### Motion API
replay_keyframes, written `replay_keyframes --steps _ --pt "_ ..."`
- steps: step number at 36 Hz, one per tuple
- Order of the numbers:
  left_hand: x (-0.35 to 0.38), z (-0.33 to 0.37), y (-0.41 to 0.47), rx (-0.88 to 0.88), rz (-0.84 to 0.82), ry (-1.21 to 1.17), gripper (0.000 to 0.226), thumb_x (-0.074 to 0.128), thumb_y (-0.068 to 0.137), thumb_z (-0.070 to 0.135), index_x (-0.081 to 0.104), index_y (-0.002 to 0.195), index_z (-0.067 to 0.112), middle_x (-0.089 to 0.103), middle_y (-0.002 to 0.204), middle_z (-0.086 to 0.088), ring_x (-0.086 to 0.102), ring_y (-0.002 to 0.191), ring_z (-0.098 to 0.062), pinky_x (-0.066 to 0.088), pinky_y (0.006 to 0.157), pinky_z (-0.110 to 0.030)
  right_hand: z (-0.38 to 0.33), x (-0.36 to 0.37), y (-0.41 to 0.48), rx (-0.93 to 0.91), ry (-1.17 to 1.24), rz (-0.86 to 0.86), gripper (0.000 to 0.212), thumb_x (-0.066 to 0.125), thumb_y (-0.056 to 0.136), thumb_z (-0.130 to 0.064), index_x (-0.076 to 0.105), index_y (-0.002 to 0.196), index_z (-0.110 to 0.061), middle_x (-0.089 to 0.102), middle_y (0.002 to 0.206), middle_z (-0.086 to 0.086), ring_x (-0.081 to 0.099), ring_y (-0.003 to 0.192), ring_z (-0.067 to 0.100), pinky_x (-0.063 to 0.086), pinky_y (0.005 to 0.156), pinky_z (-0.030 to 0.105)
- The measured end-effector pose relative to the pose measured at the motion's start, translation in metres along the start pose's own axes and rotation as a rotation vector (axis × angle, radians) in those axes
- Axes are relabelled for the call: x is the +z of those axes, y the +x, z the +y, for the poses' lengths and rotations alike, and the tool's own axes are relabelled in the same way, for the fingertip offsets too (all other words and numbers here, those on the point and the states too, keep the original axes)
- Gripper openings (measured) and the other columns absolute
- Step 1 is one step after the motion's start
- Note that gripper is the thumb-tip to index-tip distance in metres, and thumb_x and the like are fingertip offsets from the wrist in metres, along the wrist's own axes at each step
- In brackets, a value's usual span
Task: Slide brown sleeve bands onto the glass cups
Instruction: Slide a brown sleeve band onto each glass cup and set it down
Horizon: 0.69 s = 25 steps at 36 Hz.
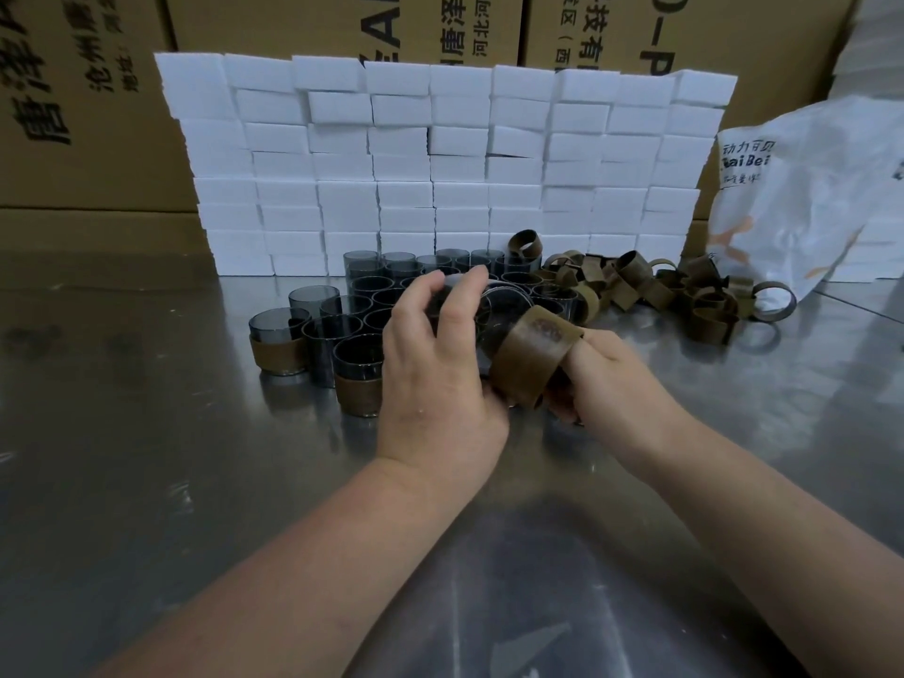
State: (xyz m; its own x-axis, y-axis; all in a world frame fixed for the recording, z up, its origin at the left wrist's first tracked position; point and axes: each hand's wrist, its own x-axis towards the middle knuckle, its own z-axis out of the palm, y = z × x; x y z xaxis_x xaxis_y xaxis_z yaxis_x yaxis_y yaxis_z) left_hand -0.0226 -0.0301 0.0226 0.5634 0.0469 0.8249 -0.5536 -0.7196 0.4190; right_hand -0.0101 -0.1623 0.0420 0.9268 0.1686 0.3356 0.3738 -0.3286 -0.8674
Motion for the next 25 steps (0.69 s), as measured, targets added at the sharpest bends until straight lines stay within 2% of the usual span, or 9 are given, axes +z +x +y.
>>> replay_keyframes --steps 3,6,9,11,14,17,19,22,25 --pt "-0.0001 0.0010 -0.0007 0.019 0.004 -0.005 0.083 0.069 0.060 -0.009 0.037 0.133 0.013 0.038 0.131 -0.025 0.041 0.120 -0.041 0.038 0.100 -0.053 -0.0008 0.0001 0.0005 0.006 0.095 0.002 0.040 0.046 0.092 -0.028 0.066 0.059 -0.019 0.063 0.054 -0.004 0.055 0.050 0.003 0.042 0.049 0.015" --pt "-0.0003 0.0027 -0.0007 0.011 -0.002 -0.012 0.078 0.070 0.059 -0.010 0.044 0.132 0.002 0.038 0.130 -0.028 0.041 0.119 -0.045 0.037 0.100 -0.056 -0.0018 0.0010 0.0009 0.017 0.129 -0.011 0.035 0.045 0.082 -0.036 0.069 0.064 -0.017 0.068 0.062 0.005 0.062 0.058 0.013 0.049 0.057 0.023" --pt "-0.0005 0.0034 -0.0009 0.001 -0.025 -0.014 0.079 0.073 0.059 -0.006 0.043 0.132 0.000 0.036 0.132 -0.028 0.038 0.121 -0.045 0.033 0.103 -0.055 -0.0035 0.0014 0.0004 0.021 0.182 -0.022 0.039 0.043 0.094 -0.022 0.071 0.066 -0.017 0.068 0.062 0.009 0.065 0.061 0.021 0.053 0.060 0.029" --pt "-0.0006 0.0038 -0.0014 -0.013 -0.060 -0.027 0.081 0.076 0.060 0.001 0.041 0.134 0.001 0.033 0.135 -0.026 0.033 0.125 -0.043 0.030 0.105 -0.055 -0.0043 0.0023 -0.0001 0.026 0.205 -0.011 0.042 0.042 0.096 -0.015 0.072 0.068 -0.019 0.070 0.070 0.013 0.067 0.067 0.028 0.057 0.062 0.032" --pt "-0.0013 0.0047 -0.0027 -0.003 -0.117 -0.051 0.084 0.074 0.063 0.018 0.036 0.136 0.001 0.027 0.141 -0.021 0.024 0.131 -0.037 0.026 0.108 -0.055 -0.0056 0.0049 -0.0008 0.068 0.236 -0.002 0.038 0.042 0.096 -0.019 0.073 0.073 -0.018 0.071 0.072 0.009 0.067 0.068 0.022 0.055 0.054 0.023" --pt "-0.0033 0.0058 -0.0034 0.003 -0.175 -0.079 0.087 0.059 0.066 0.041 0.029 0.139 0.004 0.018 0.147 -0.015 0.012 0.138 -0.030 0.019 0.112 -0.051 -0.0061 0.0046 -0.0015 0.101 0.223 0.007 0.037 0.043 0.095 -0.024 0.072 0.073 -0.015 0.070 0.069 0.007 0.066 0.067 0.017 0.052 0.055 0.024" --pt "-0.0025 0.0057 -0.0040 -0.005 -0.192 -0.083 0.092 0.052 0.066 0.054 0.026 0.141 0.006 0.013 0.150 -0.012 0.004 0.140 -0.026 0.014 0.115 -0.048 -0.0052 0.0030 -0.0015 0.094 0.164 0.025 0.037 0.043 0.094 -0.025 0.071 0.075 -0.010 0.068 0.072 0.015 0.062 0.067 0.020 0.047 0.060 0.030" --pt "-0.0009 0.0048 -0.0046 -0.031 -0.202 -0.084 0.091 0.053 0.071 0.056 0.020 0.143 0.010 0.005 0.153 -0.008 -0.006 0.142 -0.018 0.005 0.117 -0.042 -0.0054 0.0042 -0.0031 0.086 0.180 0.012 0.037 0.042 0.096 -0.027 0.071 0.079 -0.011 0.068 0.081 0.019 0.062 0.072 0.020 0.047 0.065 0.032" --pt "-0.0020 0.0027 -0.0036 -0.030 -0.204 -0.088 0.085 0.036 0.076 0.057 0.017 0.145 0.012 0.000 0.155 -0.006 -0.012 0.142 -0.014 -0.006 0.115 -0.029 -0.0049 0.0080 -0.0049 0.043 0.270 0.021 0.043 0.042 0.097 -0.021 0.072 0.067 -0.018 0.069 0.065 0.005 0.065 0.062 0.010 0.049 0.053 0.021"
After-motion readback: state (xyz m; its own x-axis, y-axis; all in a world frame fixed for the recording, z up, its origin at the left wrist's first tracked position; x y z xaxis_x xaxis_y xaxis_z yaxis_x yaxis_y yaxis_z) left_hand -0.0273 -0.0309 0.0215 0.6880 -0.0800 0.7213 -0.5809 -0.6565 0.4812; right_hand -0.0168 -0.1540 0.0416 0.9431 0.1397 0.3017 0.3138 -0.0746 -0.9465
